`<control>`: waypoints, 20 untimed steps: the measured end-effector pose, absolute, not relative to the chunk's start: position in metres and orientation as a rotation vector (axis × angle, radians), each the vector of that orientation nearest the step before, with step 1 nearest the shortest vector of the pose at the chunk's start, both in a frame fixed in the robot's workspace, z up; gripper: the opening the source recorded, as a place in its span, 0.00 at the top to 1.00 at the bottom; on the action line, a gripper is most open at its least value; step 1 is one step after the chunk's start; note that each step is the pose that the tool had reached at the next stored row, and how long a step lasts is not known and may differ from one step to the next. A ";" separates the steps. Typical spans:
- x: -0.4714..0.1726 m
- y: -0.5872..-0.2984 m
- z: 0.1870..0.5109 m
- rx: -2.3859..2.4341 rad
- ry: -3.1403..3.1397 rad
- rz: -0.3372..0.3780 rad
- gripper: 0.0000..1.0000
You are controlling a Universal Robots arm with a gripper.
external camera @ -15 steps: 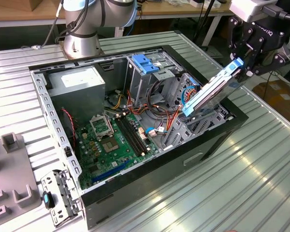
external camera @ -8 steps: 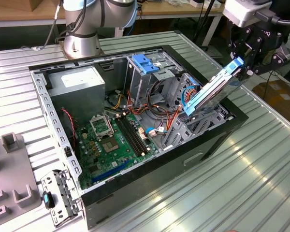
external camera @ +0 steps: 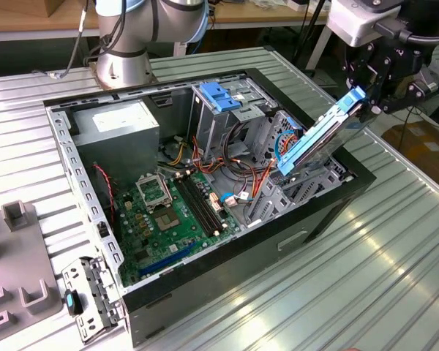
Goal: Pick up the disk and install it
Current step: 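Insert the disk into the insertion slot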
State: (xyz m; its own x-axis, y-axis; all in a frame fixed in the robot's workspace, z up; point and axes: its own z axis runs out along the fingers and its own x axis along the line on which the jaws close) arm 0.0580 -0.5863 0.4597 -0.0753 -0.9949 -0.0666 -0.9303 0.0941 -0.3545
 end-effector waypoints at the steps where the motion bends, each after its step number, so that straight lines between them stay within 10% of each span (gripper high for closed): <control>1: 0.057 -0.586 0.460 -1.908 2.083 -0.321 0.64; 20: 0.020 -0.586 0.459 -1.834 1.994 -0.438 0.64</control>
